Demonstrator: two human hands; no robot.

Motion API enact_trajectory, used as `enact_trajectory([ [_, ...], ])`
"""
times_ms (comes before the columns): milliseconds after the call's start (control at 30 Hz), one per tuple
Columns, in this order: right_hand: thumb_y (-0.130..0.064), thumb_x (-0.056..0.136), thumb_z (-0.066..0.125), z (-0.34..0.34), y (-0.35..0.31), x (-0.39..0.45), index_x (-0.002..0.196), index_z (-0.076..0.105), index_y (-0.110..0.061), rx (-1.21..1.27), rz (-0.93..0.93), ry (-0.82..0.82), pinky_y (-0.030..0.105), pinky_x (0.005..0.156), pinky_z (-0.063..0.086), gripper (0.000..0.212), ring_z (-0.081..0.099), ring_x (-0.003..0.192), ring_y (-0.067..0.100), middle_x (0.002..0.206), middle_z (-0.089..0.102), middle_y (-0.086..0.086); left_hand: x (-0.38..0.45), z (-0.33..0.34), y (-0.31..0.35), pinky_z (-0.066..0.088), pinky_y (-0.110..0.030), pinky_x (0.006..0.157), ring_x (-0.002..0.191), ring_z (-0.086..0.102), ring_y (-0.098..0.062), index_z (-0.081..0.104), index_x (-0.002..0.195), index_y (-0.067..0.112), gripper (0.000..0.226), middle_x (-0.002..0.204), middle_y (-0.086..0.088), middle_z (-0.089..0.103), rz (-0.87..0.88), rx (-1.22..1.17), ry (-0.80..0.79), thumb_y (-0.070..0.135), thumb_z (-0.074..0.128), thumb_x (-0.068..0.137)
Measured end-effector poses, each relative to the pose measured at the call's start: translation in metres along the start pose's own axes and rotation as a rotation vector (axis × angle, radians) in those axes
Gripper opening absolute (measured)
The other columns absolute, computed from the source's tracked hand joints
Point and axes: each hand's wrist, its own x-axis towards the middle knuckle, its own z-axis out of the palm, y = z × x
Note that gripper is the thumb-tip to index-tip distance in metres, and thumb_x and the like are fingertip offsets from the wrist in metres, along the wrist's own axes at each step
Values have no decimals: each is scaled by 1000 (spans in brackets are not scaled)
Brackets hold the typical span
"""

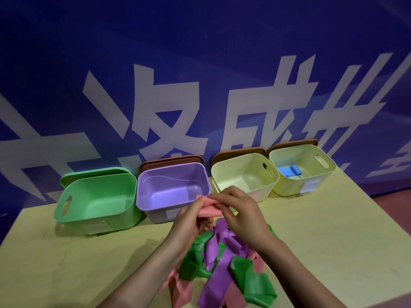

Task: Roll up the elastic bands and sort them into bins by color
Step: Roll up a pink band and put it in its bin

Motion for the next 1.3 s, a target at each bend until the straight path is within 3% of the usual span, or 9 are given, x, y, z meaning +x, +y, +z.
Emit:
enact_trajectory([
  [233,-14,88,51,1,1,4,113,71,-13,-82,-120,0,26,77,47,32,58,90,16,96,61,2,2,0,1,44,-27,63,59,53,-15,77,68,15,42,72,-14,60,20,-56,-14,27,48,96],
  [333,-10,90,51,0,3,3,114,71,-16,200,54,-62,22,84,47,31,59,98,10,103,60,-1,7,-5,-3,43,-22,58,57,54,-11,77,79,10,38,74,-13,66,27,-38,-28,22,45,97],
  [467,-37,86,60,-1,2,3,110,68,-33,463,404,-96,29,86,52,25,64,96,11,103,68,-2,13,-14,-7,42,-20,56,64,57,-12,67,104,8,24,82,-10,69,111,154,-61,27,56,93],
  [567,-16,85,70,3,2,3,94,71,-12,578,500,-149,32,74,50,10,63,77,15,83,70,9,15,-15,-8,46,-19,60,66,64,-11,68,99,15,16,72,-1,71,160,263,-98,20,53,96],
  [800,-5,84,67,9,-2,1,78,66,-12,445,400,33,29,58,37,9,47,60,12,65,58,10,13,-10,-9,44,-20,54,54,55,-13,68,87,1,28,60,-5,60,4,48,-60,27,58,88],
  [933,-10,83,67,6,3,-1,97,73,-23,137,167,49,25,65,46,20,57,70,9,78,63,-5,12,-11,-9,52,-21,57,61,65,-16,66,92,0,24,68,-10,68,-53,-32,-99,19,52,95],
  [1100,-9,87,55,1,11,-1,116,69,-13,-132,-83,-60,22,81,47,32,59,94,13,103,65,3,12,-12,-5,55,-26,70,76,68,-22,68,94,1,28,83,-17,71,-67,-131,-117,22,49,95],
  [1200,-14,87,45,0,10,-2,122,65,-10,29,-43,-127,20,94,44,41,56,108,11,116,61,5,16,-14,-5,54,-21,64,70,67,-18,64,95,0,18,76,-11,71,-16,-126,-42,11,49,95],
  [1300,-19,91,54,2,3,-2,108,72,-18,355,213,8,23,90,48,25,62,102,9,106,66,0,19,-16,-8,51,-19,63,73,62,-17,64,93,5,18,77,-7,69,67,63,-44,7,47,97],
])
